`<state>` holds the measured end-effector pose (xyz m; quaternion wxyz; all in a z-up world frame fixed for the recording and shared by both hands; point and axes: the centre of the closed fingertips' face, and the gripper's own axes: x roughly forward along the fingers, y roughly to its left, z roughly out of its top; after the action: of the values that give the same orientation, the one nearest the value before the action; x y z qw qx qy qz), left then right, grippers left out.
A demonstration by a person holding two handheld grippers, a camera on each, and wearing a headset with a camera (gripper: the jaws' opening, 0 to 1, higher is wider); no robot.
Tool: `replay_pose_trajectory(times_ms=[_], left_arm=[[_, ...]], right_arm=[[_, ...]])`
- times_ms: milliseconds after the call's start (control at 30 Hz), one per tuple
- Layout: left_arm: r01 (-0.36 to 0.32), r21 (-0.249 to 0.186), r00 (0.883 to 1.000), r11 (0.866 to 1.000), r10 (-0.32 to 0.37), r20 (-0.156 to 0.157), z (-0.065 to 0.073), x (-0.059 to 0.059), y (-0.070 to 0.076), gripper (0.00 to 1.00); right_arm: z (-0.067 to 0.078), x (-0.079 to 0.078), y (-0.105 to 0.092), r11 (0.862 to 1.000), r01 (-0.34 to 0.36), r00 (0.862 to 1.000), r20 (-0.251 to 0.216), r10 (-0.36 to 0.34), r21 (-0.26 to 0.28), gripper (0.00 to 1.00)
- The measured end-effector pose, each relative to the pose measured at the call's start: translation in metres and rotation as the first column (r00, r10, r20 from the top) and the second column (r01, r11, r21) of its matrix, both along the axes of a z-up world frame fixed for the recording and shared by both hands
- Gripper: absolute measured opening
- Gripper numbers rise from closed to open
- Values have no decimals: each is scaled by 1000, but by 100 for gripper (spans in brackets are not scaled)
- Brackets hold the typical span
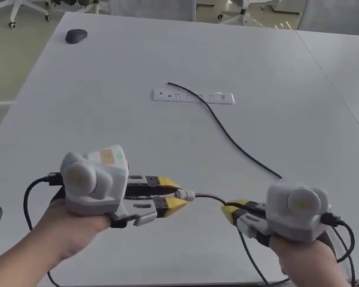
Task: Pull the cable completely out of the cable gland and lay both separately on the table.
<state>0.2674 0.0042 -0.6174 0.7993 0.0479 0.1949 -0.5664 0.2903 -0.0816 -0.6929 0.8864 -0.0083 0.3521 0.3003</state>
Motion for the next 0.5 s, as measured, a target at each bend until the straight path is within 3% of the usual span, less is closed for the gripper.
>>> replay_pose_trajectory(times_ms=[400, 500], left_arm=[[1, 5, 1000, 1000, -1, 0, -1, -1, 0, 15], [1, 5, 1000, 1000, -1, -1, -2, -2, -1, 15]], right_arm=[[-12, -2, -12, 994, 96, 993, -69, -92, 58, 0], [-16, -2, -15, 993, 107, 992, -76, -103, 51, 0]])
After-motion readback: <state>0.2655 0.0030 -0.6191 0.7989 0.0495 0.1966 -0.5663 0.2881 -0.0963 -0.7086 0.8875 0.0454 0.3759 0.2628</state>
